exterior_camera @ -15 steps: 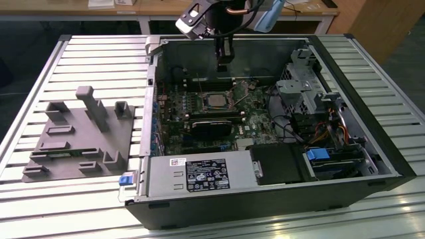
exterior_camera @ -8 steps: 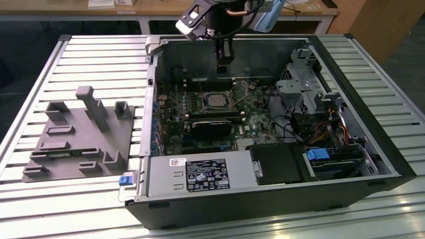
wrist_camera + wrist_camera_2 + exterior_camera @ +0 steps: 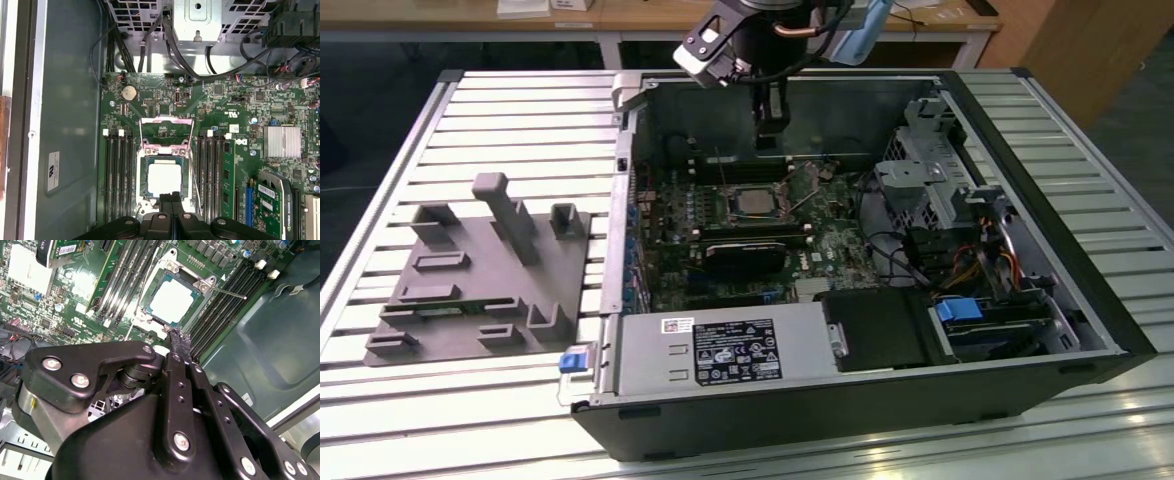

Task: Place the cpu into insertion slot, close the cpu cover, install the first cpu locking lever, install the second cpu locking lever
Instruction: 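Close the cpu cover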

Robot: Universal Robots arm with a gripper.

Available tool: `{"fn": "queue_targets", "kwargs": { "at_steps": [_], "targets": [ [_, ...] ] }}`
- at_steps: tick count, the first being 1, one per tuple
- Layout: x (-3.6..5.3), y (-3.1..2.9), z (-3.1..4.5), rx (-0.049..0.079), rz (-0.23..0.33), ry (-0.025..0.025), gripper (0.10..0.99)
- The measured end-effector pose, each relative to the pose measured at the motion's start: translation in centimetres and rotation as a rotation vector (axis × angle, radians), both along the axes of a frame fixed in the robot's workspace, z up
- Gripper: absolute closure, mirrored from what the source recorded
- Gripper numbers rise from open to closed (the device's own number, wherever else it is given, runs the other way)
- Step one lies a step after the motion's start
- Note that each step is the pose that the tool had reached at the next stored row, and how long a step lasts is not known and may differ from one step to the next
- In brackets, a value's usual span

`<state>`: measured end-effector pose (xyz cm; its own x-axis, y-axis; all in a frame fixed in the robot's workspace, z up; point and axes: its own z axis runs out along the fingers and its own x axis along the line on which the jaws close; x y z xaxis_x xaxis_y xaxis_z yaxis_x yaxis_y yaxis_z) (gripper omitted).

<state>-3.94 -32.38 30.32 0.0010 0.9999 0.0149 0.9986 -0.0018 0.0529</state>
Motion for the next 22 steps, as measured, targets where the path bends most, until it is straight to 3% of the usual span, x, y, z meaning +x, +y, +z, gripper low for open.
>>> {"fn": "queue_targets", "kwargs": {
  "at_steps": [4, 11, 22],
  "targets": [
    [0.05, 0.00, -0.13, 0.000, 0.000, 0.0002, 0.980],
    [1.29, 0.00, -0.31, 0.000, 0.000, 0.0017, 0.980],
    [2.05, 0.01, -1.51, -0.001, 0.000, 0.0039, 0.980]
  ]
}}
